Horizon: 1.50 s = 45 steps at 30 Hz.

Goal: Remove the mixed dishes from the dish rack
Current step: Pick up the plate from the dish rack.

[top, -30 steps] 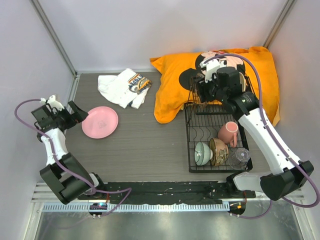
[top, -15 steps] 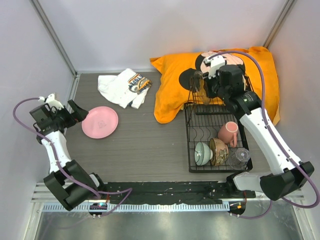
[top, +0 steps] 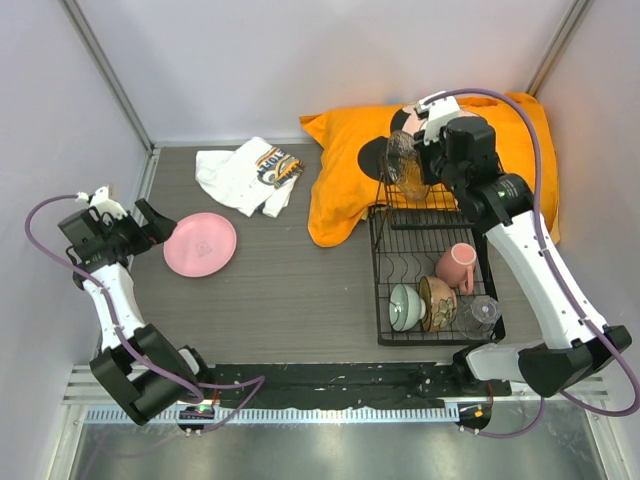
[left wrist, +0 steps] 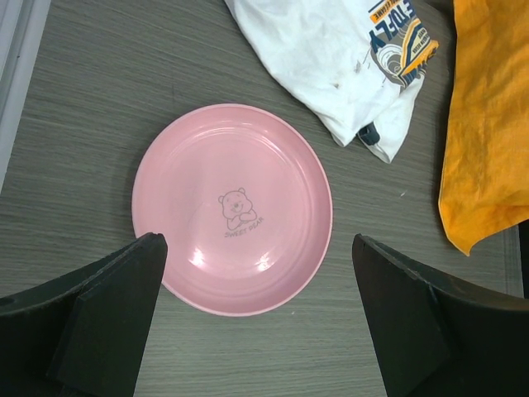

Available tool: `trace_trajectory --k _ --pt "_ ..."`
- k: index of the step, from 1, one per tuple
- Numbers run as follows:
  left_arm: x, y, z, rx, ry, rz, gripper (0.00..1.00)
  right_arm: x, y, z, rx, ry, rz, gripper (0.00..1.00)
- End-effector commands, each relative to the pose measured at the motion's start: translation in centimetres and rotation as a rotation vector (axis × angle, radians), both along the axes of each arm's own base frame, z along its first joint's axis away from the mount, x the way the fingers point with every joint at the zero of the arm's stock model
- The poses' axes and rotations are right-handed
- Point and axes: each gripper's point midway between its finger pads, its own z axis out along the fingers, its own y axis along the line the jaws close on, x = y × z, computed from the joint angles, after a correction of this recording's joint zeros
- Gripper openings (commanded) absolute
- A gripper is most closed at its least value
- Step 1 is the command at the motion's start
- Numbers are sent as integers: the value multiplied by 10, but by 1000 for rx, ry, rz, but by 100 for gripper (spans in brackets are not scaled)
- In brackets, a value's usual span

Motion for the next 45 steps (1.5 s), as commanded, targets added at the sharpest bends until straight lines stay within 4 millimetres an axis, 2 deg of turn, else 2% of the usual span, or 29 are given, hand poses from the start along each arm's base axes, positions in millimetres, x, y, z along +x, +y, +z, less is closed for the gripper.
trace_trajectory --k 1,8,12,18,19,21,22,24,25,28,31,32,33,35,36,38,39,44,45 --pt "5 1 33 32 -84 -13 100 1 0 37 19 -89 -5 19" --pt "7 -6 53 34 -137 -49 100 -2 -4 52 18 -113 -14 16" --pt "7 -29 85 28 -225 -176 100 -6 -4 61 24 -121 -7 13" --pt "-6 -100 144 38 -371 -468 100 -14 7 73 53 -129 65 11" --pt "-8 -120 150 44 -387 -532 100 -15 9 74 58 -128 81 11" --pt "-14 -141 168 88 -424 -583 100 -20 19 78 80 -125 141 11" --pt "-18 -162 173 87 -439 -642 100 -23 23 78 84 -122 166 11" --pt "-20 -176 183 95 -454 -661 100 -29 32 80 99 -117 226 11" --pt "-25 -191 193 95 -478 -705 100 -35 42 80 111 -110 287 11" --pt "-31 -212 214 91 -515 -757 100 -51 56 84 120 -118 402 11" --pt "-37 -232 225 76 -539 -824 100 -67 69 87 131 -116 509 11" --pt "-37 -235 227 79 -542 -828 100 -71 73 86 135 -105 533 11" --pt "-43 -250 228 68 -546 -878 100 -74 74 88 148 -102 545 11" --pt "-43 -259 229 76 -554 -893 100 -82 84 89 180 -89 603 11" --pt "-49 -272 228 69 -556 -933 100 -84 87 90 195 -82 623 11" --pt "-47 -282 225 91 -559 -936 100 -92 98 91 239 -57 681 11" --pt "-52 -295 223 92 -561 -971 100 -94 100 93 252 -51 696 11" --pt "-52 -323 215 112 -548 -1018 100 -103 114 94 299 -14 775 11" --pt "-54 -328 219 105 -556 -1034 100 -103 115 92 302 -6 781 11"
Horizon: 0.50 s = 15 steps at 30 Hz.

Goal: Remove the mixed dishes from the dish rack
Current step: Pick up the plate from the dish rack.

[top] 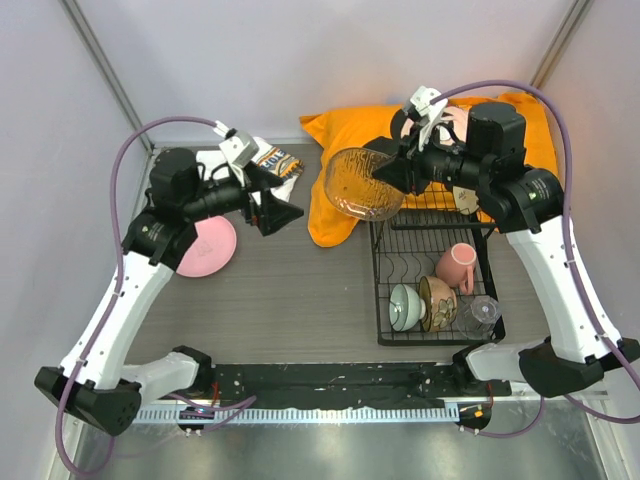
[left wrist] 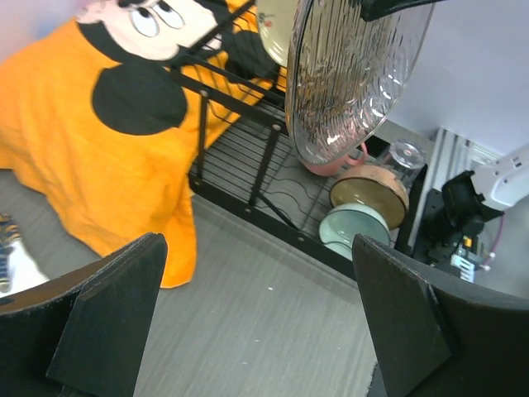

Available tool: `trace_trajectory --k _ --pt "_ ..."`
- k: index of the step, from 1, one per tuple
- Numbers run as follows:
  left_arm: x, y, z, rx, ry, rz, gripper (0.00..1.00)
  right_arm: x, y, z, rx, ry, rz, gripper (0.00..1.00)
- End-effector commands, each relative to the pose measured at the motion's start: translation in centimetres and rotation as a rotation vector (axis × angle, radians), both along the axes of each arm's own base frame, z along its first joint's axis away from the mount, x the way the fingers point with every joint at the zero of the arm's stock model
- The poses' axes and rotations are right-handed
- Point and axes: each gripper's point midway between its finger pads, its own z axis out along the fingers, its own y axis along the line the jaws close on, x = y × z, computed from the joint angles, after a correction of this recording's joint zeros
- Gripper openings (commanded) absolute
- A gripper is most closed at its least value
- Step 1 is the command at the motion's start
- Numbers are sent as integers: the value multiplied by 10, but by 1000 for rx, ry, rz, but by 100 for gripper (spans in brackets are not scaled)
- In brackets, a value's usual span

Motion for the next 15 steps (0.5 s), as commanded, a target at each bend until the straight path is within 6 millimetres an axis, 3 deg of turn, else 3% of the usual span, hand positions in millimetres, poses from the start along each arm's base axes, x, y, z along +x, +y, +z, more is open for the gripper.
trace_trajectory --k 1,15 --pt "6 -12 17 6 -54 6 100 -17 17 21 72 -8 116 11" --pt "3 -51 34 -26 -79 -116 100 -20 38 1 90 75 208 10"
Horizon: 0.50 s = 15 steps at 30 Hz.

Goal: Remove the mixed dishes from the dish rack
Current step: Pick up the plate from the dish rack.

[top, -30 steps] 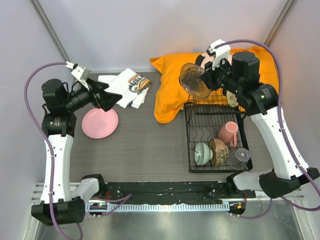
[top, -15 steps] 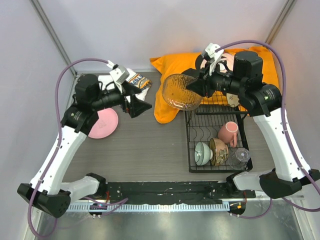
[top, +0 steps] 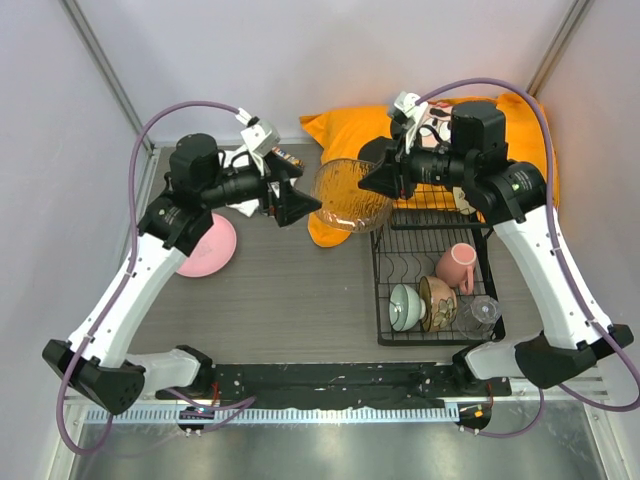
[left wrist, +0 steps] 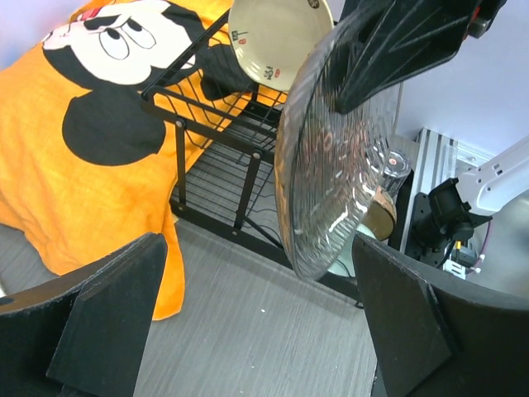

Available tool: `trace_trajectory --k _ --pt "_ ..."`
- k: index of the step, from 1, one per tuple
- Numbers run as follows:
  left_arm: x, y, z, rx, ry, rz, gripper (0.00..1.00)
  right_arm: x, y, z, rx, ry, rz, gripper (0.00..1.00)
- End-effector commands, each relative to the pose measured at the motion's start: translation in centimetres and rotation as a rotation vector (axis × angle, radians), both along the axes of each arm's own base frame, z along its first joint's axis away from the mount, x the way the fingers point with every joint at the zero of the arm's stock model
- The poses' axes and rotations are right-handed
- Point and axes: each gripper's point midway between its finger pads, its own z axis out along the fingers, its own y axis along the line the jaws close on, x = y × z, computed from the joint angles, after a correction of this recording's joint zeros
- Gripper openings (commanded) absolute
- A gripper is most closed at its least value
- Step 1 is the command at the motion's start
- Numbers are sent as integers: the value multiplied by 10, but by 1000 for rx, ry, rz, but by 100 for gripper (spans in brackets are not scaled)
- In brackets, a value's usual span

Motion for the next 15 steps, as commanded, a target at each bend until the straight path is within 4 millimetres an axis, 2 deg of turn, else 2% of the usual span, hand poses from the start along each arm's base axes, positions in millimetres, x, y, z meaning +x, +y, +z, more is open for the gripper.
trace_trajectory --k 1,8,11,12,14,15 --pt "0 -12 22 -37 -59 -33 100 -8 12 12 55 -9 65 9" --pt "7 -20 19 -36 -39 -47 90 -13 18 11 64 2 105 9" --pt "8 -23 18 -40 -31 -53 78 -14 19 11 62 -1 109 11" --pt "8 -23 18 -42 -29 -55 69 -15 18 10 62 1 111 13" --pt "7 -24 17 -43 -29 -58 59 -17 18 8 61 2 112 18" --pt "8 -23 16 -43 -26 -55 49 -17 18 8 62 5 118 21"
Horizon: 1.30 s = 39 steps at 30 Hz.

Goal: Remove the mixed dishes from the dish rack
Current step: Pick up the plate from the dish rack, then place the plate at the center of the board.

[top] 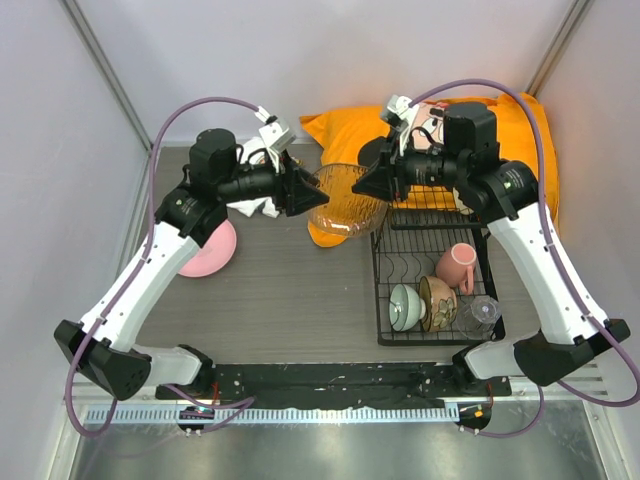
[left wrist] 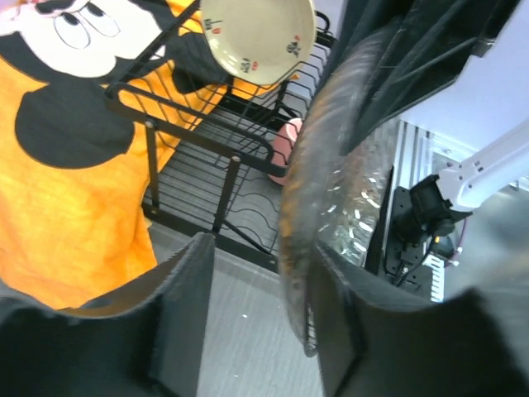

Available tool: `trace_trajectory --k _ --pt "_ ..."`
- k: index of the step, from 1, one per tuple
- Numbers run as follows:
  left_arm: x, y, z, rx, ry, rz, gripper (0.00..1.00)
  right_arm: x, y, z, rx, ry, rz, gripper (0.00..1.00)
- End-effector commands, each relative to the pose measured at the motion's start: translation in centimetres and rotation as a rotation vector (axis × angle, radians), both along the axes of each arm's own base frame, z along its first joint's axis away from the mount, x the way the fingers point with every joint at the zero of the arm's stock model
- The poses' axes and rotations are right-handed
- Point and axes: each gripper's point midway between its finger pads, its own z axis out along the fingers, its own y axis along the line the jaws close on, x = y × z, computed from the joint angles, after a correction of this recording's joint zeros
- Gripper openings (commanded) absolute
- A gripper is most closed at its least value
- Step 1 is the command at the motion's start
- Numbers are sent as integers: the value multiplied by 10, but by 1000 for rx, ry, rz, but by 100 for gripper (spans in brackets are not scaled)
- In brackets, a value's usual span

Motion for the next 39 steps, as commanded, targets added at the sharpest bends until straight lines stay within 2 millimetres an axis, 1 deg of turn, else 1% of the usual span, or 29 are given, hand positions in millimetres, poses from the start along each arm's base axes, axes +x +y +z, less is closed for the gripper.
trace_trajectory --k 1,2,3,5,6,7,9,10,12,13,15,16,18,19,20,21,23,24,25,27,28,30,31,33,34,35,36,38,39 --pt "-2 -1 27 -49 -79 -8 47 -9 6 12 44 -32 48 22" --pt "-1 -1 27 -49 -81 -4 43 -9 6 9 40 -26 49 25" --pt "-1 0 25 -48 -78 3 33 -10 6 8 41 -27 51 27" --pt "0 2 23 -46 -81 22 19 -12 4 4 34 -29 53 40" --pt "3 7 25 -43 -100 54 3 -12 2 3 28 -33 44 47" --pt "4 9 19 -34 -96 71 0 -12 1 -1 21 -34 40 60" --pt "7 16 19 -28 -112 117 0 -15 -4 1 18 -61 24 72" --pt "9 20 13 -19 -107 135 0 -14 -6 -1 9 -65 5 78" --pt "12 26 9 -15 -107 167 0 -16 -11 3 9 -93 -13 80" --pt "16 34 12 -21 -121 205 0 -15 -14 2 4 -98 -29 83" --pt "21 42 6 -16 -112 244 0 -17 -19 5 2 -118 -57 86" --pt "25 53 9 -19 -120 293 0 -15 -21 3 -3 -119 -71 89" --pt "30 65 3 -12 -117 347 0 -10 -29 5 -14 -141 -136 89" --pt "35 76 1 -6 -121 390 0 -10 -34 4 -18 -152 -163 90" --pt "36 86 6 -11 -138 437 0 -6 -39 5 -25 -166 -204 90" --pt "39 94 -5 2 -121 465 0 -5 -42 6 -23 -179 -222 90" --pt "46 116 -9 3 -111 549 0 -9 -48 7 -22 -193 -243 91" --pt "49 123 -20 10 -83 575 0 -8 -51 8 -22 -201 -258 91" --pt "55 140 -26 10 -61 628 0 -9 -52 7 -23 -202 -263 91" --pt "58 155 -35 -17 -4 665 0 -10 -56 9 -23 -213 -283 91" --pt "65 174 -51 -14 35 720 0 -10 -57 8 -24 -211 -292 91" --pt "72 197 -61 -48 84 777 0 -6 -61 9 -27 -214 -326 91" --pt "75 211 -74 -52 118 810 0 -5 -62 8 -29 -212 -334 91" --pt "81 223 -87 -70 161 818 0 -5 -64 8 -30 -212 -340 91" --pt "83 237 -91 -95 192 845 0 -5 -64 7 -32 -211 -341 92" --pt "84 246 -102 -104 225 863 0 -5 -64 6 -33 -210 -341 92" --pt "86 253 -106 -123 245 875 0 -6 -65 7 -27 -217 -343 92" --pt "92 277 -124 -176 314 914 0 -6 -65 4 -28 -211 -345 92" --pt "93 293 -131 -195 336 948 0 -6 -66 5 -27 -213 -347 92"
